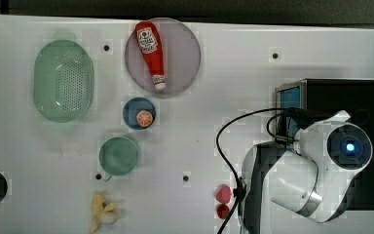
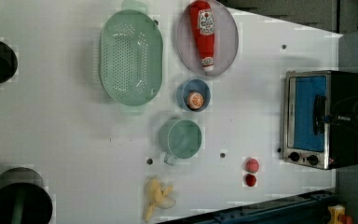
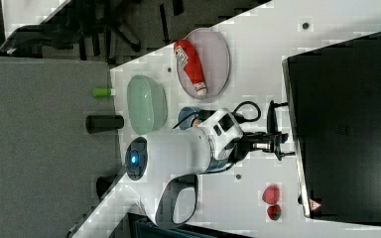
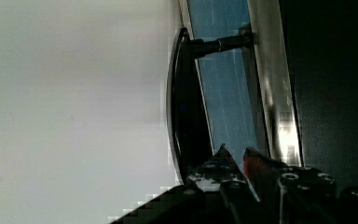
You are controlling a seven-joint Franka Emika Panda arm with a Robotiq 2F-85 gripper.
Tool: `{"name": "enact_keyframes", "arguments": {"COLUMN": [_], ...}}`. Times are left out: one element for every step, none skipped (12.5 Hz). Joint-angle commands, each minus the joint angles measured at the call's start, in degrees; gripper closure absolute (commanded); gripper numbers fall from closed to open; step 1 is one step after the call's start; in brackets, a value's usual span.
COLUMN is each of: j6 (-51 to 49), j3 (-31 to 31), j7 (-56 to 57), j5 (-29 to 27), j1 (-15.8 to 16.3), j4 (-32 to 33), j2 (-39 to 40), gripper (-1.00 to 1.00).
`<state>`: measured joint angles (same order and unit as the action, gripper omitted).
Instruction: Flap open oven.
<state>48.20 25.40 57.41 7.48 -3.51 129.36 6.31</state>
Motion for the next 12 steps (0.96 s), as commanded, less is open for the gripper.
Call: {"name": "enact_keyframes", "arguments": {"j6": [2.5,2.5,2.63,2.63,2.61,2.47,2.26,2.28,2.06,1.44,0.73,-0.28], "j3": [0.55,0.36,0.19,0.11,-0.16,-0.48,-0.74,-1.1,-1.59,-2.32,-3.19,-4.16], "j7": [2.28,2.26,1.95,1.42,1.0,-0.56,-3.37,-6.77,-10.34,-14.18,-18.18,-21.82], "j5": [-0.36,-0.35,-0.23,0.25,1.81,4.18,7.36,11.19,15.49,19.68,22.99,25.28], "j1": [0.48,0.71,0.99,1.24,1.57,1.98,2.43,2.92,3.55,4.17,4.7,5.08], "j4": [-0.45,-0.45,-0.48,-0.45,-0.46,-0.42,-0.3,-0.11,0.25,0.52,0.77,1.01], "j2": [1.26,1.78,2.06,2.19,2.15,2.17,2.16,2.16,2.18,2.22,2.24,2.3], "gripper": [0.65,0.65,0.65,0.65,0.65,0.65,0.65,0.65,0.65,0.65,0.65,0.65]}}
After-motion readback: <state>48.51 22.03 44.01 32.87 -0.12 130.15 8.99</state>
